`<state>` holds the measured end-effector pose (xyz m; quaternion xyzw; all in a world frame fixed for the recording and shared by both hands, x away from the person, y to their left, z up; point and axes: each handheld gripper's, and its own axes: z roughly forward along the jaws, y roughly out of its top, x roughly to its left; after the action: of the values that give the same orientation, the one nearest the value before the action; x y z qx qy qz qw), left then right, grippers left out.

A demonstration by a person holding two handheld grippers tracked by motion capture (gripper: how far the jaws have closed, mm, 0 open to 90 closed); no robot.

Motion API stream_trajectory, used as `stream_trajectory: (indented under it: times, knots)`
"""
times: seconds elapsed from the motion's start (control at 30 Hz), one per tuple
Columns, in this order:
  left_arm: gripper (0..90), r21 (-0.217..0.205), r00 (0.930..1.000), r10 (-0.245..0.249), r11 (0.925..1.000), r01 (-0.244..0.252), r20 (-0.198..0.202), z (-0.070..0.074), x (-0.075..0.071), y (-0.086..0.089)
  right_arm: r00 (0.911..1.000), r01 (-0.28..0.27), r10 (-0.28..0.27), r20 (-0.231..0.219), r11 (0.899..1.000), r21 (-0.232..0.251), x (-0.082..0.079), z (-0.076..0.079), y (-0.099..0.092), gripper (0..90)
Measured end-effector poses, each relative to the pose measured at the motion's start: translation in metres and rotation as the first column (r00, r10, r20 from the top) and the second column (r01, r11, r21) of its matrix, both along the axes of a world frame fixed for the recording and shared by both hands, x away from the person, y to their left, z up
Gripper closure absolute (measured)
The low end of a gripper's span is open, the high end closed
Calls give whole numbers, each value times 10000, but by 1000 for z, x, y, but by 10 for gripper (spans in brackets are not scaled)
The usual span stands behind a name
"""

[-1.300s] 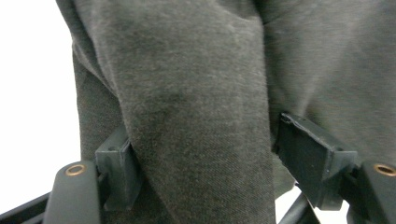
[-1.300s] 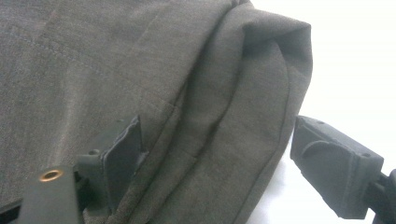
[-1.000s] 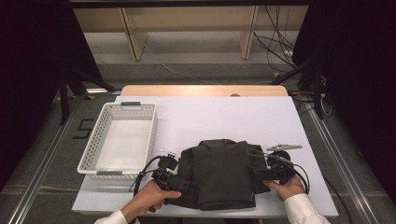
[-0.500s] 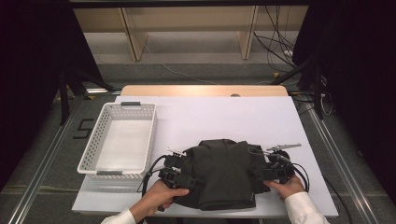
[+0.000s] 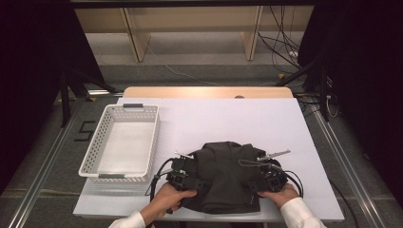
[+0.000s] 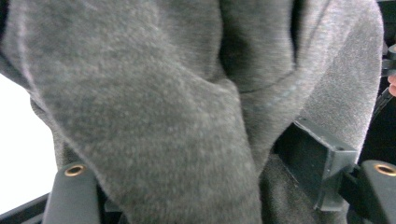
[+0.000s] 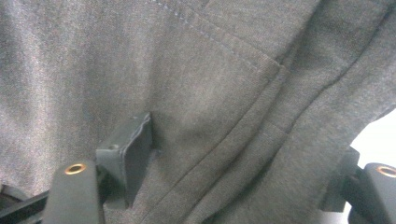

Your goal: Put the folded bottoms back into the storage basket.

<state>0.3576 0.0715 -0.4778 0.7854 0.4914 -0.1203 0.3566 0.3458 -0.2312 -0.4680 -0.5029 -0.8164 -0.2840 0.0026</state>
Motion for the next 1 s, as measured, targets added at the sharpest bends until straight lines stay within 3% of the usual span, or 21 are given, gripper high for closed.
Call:
stream_trajectory:
  times: [0.2,0.27,0.33,0.43,0.47,0.57,0.77,1.0]
  knots:
    - [273,650,9985,-40,9979,5,543,2,-3,-6,9997,255,-253,-63,9991,325,1,-1,-3,432]
    - [348,649,9973,32,9979,-79,728,0,-4,-8,9997,251,-251,-6,9991,333,2,-2,-2,533]
    - [477,556,9964,31,9984,-79,850,-1,-4,-7,9993,273,-252,-272,9964,798,6,-4,-1,666]
    - [555,196,9957,133,9997,-152,913,-2,-5,-3,9996,208,-189,-222,9959,882,6,-4,0,706]
    - [610,121,9949,117,9998,-130,1007,0,-6,-2,9999,135,-138,52,9979,636,4,-2,3,726]
    - [654,-124,9944,147,9998,-135,1051,2,-6,0,9995,136,-152,275,9982,591,1,2,5,738]
    - [672,-464,9943,183,9988,-135,1054,9,-7,8,9972,129,-191,724,9963,849,-5,14,5,747]
    - [678,-980,9927,174,9952,-57,1190,30,-9,19,9925,74,-239,1199,9906,1365,-7,32,6,747]
